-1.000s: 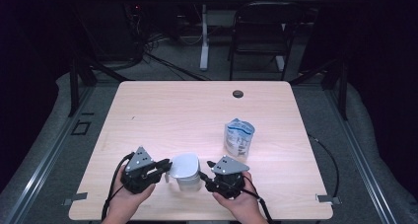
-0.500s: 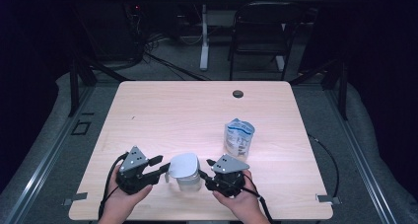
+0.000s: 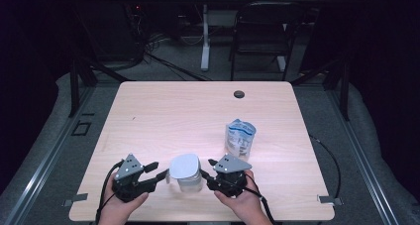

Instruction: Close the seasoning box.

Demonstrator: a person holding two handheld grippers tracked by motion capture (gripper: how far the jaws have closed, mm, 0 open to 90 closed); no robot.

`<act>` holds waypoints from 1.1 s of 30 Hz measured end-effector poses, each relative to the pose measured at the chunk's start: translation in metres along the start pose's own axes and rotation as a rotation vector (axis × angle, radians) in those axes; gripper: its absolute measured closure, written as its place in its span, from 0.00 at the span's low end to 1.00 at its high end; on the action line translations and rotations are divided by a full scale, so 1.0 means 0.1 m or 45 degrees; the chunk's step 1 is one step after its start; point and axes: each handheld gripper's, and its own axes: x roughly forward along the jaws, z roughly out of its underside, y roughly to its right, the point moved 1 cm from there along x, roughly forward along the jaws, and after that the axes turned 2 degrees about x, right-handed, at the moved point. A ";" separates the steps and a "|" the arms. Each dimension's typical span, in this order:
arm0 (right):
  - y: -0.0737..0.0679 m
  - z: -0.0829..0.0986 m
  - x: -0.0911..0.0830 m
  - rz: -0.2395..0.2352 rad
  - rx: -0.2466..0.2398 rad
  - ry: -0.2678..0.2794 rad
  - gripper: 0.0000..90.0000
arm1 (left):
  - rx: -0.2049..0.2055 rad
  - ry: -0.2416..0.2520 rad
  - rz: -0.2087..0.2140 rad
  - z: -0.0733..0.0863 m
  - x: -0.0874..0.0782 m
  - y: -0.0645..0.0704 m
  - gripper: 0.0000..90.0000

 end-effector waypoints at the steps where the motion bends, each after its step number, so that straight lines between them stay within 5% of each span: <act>1: 0.00 0.00 0.00 0.000 -0.002 -0.003 0.63 | 0.000 0.000 0.000 0.00 0.00 0.00 0.62; 16: -0.02 -0.08 -0.02 0.009 -0.035 -0.013 0.62 | 0.009 -0.052 0.011 0.19 0.13 0.00 0.62; 33: -0.03 -0.10 0.00 0.010 -0.039 -0.005 0.62 | 0.024 -0.071 -0.021 0.23 0.25 0.02 0.64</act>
